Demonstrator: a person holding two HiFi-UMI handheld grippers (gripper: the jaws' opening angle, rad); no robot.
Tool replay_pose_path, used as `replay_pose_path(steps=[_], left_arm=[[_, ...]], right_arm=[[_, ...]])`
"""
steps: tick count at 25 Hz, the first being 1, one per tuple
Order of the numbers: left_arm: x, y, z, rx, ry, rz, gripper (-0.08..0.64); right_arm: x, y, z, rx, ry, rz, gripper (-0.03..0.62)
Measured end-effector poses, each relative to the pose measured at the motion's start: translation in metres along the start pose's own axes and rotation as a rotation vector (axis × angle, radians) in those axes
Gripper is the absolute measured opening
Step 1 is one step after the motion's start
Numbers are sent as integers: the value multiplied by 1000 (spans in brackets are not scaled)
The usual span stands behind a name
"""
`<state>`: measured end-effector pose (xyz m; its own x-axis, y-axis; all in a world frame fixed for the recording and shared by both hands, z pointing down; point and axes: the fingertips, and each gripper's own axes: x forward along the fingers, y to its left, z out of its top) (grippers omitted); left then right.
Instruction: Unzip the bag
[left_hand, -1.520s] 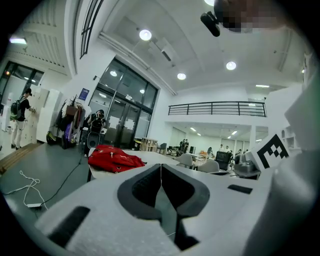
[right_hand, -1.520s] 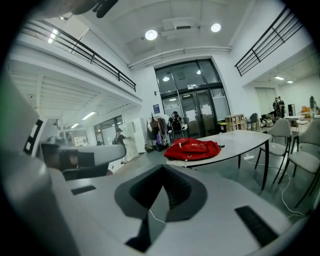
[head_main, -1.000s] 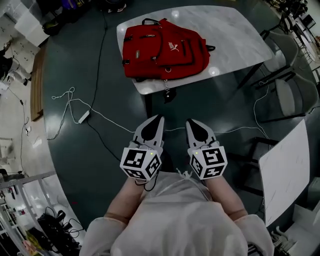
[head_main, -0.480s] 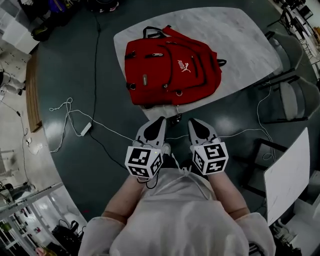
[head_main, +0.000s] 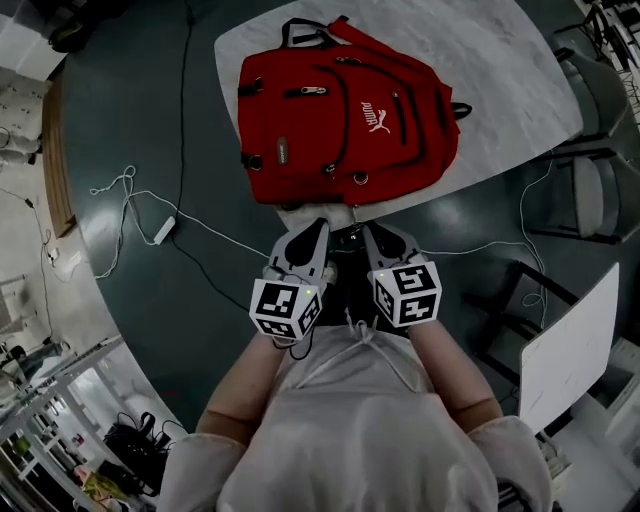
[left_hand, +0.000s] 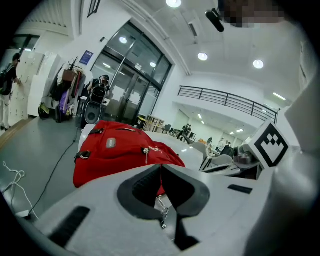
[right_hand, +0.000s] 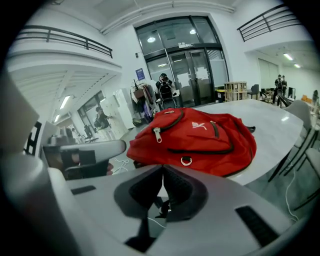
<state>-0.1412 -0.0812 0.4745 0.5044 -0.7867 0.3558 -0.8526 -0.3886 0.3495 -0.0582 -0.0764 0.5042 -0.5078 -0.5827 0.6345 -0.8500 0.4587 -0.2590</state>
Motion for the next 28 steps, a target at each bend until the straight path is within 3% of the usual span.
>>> replay_pose_path(steps=[4,10,11,13,17,23,28], left_arm=[[16,7,-19,64,20,47,21],[43,27,-39,82,68,87,21],[48,30,-41,91,70,87,21],[59,35,-49,125,76,70,21],[74,42,-65,207,129,29,21],[82,52,-78,144,184,67,21],[86,61,-91,169,273,128,21]], right_arm=[[20,-13,-13,-8,64,9,29],[53,-18,-39,-15,160,50,32],[58,-17,-44,-15,177,59,42],[66,-15,-53,-16,210,68,131],[80,-15,-65,-19,256,45,132],[88,-17,-73,2,293,24,120],[89,-24,-73,-46,317,-10,62]])
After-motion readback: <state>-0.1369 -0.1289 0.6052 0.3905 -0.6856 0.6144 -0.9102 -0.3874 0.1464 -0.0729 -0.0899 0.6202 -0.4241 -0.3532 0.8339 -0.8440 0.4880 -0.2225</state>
